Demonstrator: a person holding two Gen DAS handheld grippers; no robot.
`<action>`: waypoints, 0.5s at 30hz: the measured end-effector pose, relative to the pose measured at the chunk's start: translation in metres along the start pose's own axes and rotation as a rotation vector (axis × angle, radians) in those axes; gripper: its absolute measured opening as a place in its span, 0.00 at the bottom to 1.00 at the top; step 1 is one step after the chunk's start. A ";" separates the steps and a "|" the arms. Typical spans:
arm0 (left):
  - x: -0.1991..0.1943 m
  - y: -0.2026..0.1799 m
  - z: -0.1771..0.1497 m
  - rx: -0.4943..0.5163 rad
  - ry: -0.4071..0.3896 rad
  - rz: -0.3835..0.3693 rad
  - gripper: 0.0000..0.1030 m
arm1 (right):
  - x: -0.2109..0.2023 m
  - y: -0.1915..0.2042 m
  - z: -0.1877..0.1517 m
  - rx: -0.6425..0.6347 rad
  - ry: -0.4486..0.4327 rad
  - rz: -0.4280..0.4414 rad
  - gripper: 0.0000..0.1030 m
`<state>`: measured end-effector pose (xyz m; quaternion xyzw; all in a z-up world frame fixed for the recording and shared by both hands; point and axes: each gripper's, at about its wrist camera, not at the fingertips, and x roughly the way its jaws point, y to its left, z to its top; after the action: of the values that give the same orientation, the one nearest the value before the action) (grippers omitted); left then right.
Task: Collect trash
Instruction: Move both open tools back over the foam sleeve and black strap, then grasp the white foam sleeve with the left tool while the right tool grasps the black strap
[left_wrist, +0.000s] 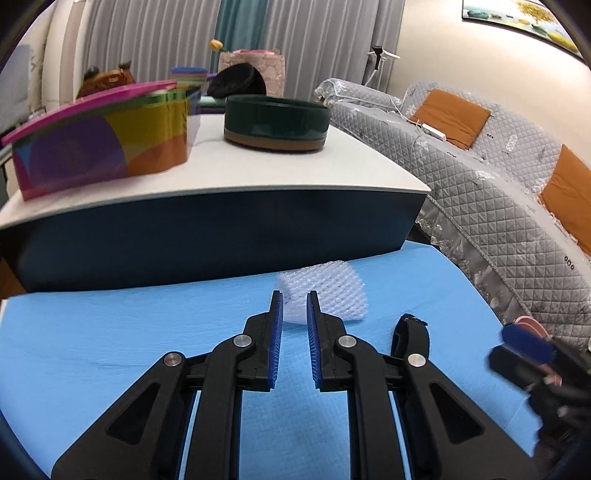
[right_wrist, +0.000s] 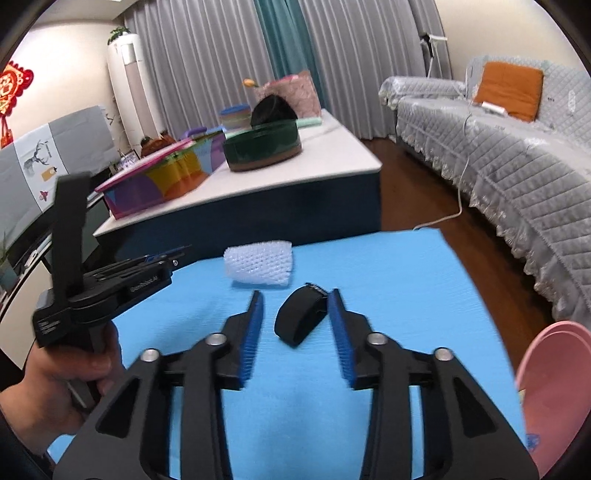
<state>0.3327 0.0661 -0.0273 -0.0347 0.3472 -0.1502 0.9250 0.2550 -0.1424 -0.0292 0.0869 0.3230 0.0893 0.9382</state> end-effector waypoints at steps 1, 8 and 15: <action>0.004 0.001 0.000 -0.004 0.005 -0.002 0.13 | 0.008 0.000 0.000 0.006 0.014 -0.004 0.47; 0.029 0.004 -0.002 -0.010 0.039 -0.015 0.14 | 0.046 0.004 -0.004 0.008 0.080 -0.005 0.52; 0.041 0.003 -0.001 -0.027 0.047 -0.030 0.33 | 0.071 0.006 -0.006 0.003 0.130 -0.030 0.52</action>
<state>0.3619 0.0566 -0.0547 -0.0488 0.3701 -0.1600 0.9138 0.3059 -0.1200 -0.0741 0.0776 0.3845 0.0800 0.9164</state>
